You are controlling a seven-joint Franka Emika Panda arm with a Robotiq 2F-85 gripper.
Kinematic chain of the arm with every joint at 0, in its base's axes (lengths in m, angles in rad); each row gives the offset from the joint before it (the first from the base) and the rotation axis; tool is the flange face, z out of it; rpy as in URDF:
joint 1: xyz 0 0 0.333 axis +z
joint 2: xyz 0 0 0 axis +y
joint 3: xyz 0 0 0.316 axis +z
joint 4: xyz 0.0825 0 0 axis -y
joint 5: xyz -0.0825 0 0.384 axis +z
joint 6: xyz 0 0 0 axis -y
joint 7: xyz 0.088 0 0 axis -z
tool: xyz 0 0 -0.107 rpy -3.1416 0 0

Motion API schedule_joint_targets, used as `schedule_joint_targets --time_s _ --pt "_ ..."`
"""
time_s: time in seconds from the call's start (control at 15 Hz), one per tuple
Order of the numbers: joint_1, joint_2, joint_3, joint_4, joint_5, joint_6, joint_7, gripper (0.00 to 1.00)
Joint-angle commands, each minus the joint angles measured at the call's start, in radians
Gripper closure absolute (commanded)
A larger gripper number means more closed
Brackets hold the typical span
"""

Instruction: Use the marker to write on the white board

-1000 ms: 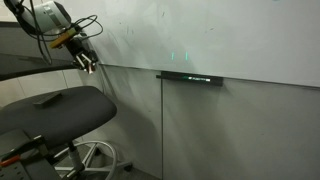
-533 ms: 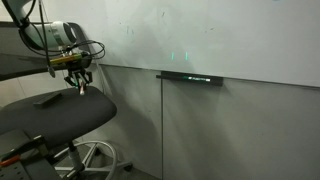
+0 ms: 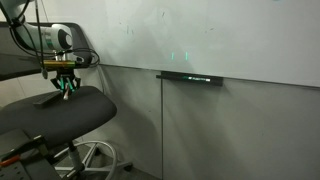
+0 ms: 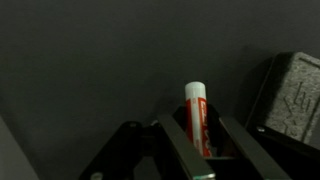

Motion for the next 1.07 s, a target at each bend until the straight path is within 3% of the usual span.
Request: schedule_joint_targets --time_s 0.0,0.4,1.0 --pt "-0.027 -0.017 0.046 -0.048 0.101 0.053 -0.097 0.94" --pt "-0.06 -0.015 0.065 -0.131 0.241 0.095 -0.144 0.94" --pt "-0.097 0.012 0.046 -0.138 0.327 -0.024 -0.129 0.91"
